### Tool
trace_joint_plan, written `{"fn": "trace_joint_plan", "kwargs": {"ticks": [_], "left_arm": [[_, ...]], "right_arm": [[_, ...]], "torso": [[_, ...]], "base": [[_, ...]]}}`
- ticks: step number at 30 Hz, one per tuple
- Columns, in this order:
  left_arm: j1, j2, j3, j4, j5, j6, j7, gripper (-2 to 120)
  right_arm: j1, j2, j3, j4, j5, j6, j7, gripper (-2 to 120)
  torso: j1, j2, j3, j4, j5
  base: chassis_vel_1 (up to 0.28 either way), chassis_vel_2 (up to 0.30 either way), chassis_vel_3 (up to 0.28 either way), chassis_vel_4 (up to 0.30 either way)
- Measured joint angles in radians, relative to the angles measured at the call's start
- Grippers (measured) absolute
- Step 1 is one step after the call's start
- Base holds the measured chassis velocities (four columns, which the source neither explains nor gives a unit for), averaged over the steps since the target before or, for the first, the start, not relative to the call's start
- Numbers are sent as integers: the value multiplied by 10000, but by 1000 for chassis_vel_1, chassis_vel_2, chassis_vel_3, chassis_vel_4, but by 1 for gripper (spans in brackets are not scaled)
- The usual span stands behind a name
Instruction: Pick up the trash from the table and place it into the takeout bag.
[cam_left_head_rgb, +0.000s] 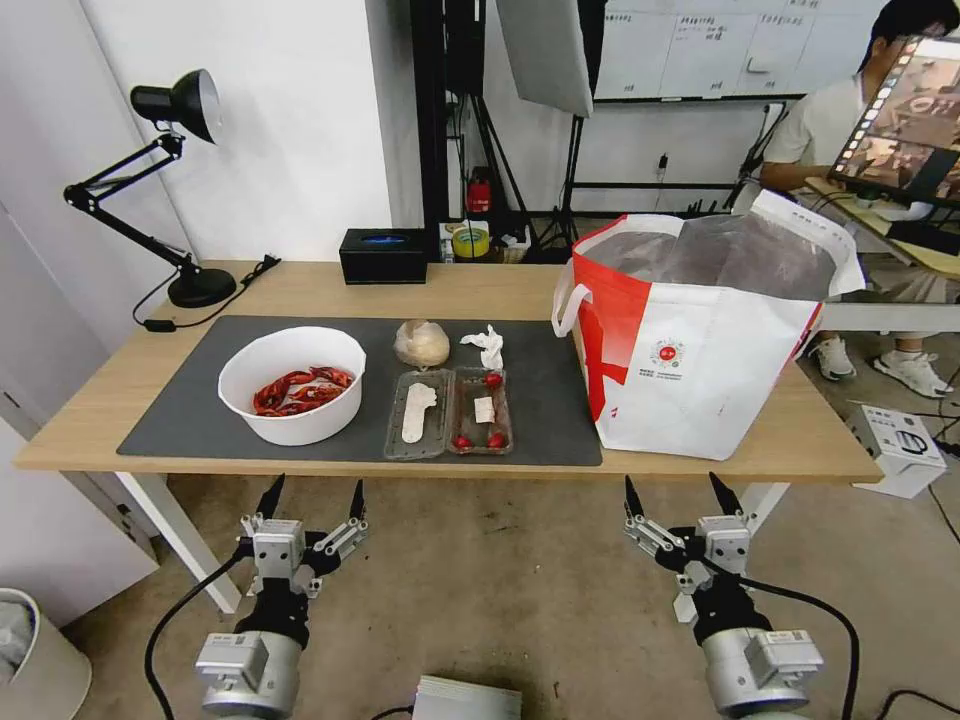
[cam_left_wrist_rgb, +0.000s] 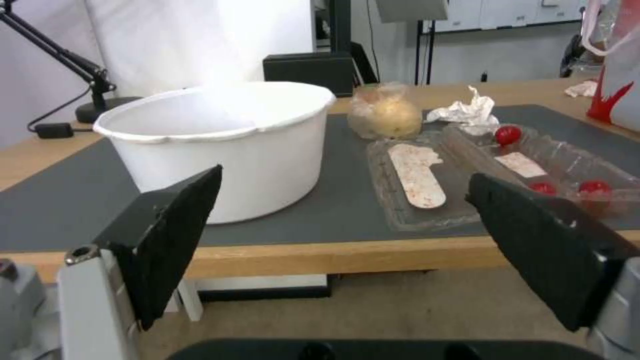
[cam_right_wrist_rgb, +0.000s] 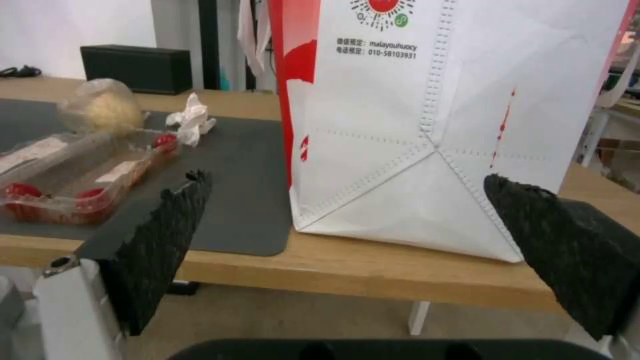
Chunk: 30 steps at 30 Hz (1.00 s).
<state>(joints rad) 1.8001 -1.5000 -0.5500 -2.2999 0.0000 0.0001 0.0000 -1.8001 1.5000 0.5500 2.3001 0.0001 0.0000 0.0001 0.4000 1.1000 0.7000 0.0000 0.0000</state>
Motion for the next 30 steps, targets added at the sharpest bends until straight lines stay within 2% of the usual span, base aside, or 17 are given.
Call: {"fn": "trace_joint_plan", "kwargs": {"ticks": [30], "left_arm": [[1, 0, 0, 0, 0, 0, 0, 100]], "right_arm": [[0, 0, 0, 0, 0, 0, 0, 100]], "torso": [[0, 0, 0, 0, 0]], "base": [[0, 0, 0, 0]]}}
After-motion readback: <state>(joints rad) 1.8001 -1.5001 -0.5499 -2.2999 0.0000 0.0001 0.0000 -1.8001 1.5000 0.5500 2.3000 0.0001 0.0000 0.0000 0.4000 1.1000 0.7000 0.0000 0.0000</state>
